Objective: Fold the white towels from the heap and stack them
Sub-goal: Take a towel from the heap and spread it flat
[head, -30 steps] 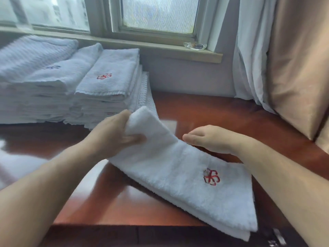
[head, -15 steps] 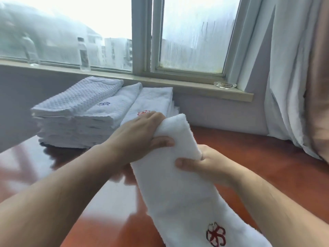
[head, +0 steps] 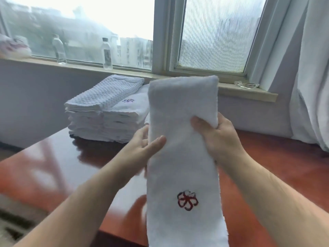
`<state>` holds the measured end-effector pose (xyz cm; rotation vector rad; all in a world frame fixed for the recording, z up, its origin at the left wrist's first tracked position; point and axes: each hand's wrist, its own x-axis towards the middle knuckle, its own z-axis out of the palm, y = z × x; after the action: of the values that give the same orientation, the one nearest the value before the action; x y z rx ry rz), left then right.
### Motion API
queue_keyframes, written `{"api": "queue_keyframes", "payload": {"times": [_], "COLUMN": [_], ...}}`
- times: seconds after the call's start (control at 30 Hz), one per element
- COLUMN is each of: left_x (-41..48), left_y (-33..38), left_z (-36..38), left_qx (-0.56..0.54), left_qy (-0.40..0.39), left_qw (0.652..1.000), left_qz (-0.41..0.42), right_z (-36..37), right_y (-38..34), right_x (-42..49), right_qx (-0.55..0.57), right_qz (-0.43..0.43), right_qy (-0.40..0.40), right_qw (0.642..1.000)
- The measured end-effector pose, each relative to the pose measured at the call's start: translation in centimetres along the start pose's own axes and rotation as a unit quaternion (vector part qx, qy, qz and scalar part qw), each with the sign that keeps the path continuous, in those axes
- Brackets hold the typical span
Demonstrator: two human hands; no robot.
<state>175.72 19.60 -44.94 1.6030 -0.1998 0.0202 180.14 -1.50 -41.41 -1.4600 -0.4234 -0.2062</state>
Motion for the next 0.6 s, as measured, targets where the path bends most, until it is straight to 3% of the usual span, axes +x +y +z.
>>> {"api": "queue_keyframes", "payload": {"times": [0.17,0.33,0.6], "left_x": [-1.2,-1.4,-2.8], "left_y": [-4.2,-4.7,-1.8], "left_z": [0.6,-0.6,-4.8], "left_qx": [-0.023,-0.043,-0.062], "left_qy": [-0.019,-0.009,-0.008], "left_qw": [1.000,0.999,0.998], "left_qz": [-0.001,-0.008,0.001], "right_z": [2.1,2.6,4.7], "right_y": [0.0,-0.1,-2.8], "right_x": [1.2,2.8,5.6], "right_qx": [0.088,0.096,0.178], "right_qz": [-0.012,0.014,0.086], "right_qy": [0.081,0.087,-0.080], "right_qw": [0.993,0.992,0.977]}}
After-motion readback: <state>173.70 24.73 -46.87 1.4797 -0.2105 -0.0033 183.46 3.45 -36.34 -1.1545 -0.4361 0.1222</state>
